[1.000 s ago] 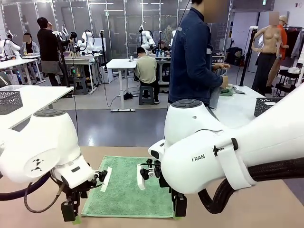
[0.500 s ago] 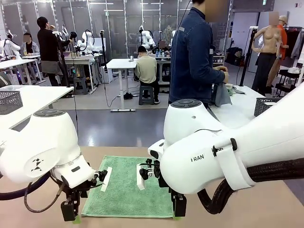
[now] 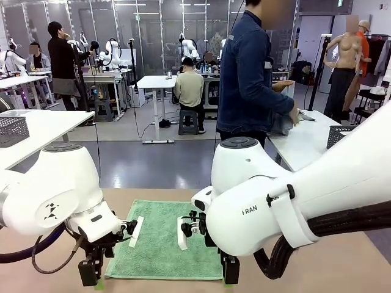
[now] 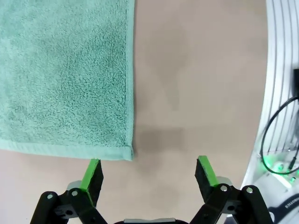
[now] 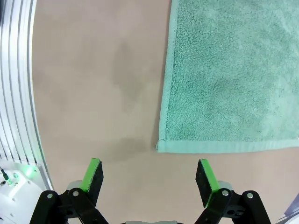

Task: Fold the towels and place them in the basket.
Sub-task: When a person lays out a Towel with hook on the table, fold it in half twice.

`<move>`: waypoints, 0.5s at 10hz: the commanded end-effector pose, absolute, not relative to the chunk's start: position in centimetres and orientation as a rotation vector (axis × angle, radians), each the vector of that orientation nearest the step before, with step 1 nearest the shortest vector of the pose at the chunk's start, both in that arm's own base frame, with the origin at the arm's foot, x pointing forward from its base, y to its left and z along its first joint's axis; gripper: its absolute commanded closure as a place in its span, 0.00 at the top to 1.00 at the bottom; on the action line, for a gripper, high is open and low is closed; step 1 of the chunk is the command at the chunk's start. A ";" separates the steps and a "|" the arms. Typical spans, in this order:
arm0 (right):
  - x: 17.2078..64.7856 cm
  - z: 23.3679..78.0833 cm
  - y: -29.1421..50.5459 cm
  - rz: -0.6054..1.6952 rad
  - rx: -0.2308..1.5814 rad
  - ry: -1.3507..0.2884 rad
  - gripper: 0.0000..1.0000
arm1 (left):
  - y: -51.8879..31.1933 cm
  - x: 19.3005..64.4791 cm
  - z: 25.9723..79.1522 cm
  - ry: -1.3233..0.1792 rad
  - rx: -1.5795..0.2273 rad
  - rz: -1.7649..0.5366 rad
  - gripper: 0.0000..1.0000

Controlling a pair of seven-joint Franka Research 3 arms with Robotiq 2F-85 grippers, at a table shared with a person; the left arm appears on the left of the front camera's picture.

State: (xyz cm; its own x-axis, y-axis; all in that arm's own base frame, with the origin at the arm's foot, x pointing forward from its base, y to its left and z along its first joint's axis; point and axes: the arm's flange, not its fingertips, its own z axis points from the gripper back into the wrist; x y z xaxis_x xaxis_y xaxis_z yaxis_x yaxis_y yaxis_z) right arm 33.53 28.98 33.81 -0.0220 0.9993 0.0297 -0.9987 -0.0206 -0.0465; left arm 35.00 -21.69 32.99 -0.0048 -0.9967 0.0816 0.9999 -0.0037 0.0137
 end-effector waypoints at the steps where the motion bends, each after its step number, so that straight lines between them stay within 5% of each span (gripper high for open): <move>1: 33.8 32.1 29.1 1.575 0.016 -0.073 1.00 | -21.9 36.4 31.6 -0.081 -0.077 -1.590 1.00; 5: 34.8 30.1 29.5 1.553 0.011 -0.093 1.00 | -22.0 37.2 29.9 -0.080 -0.088 -1.579 1.00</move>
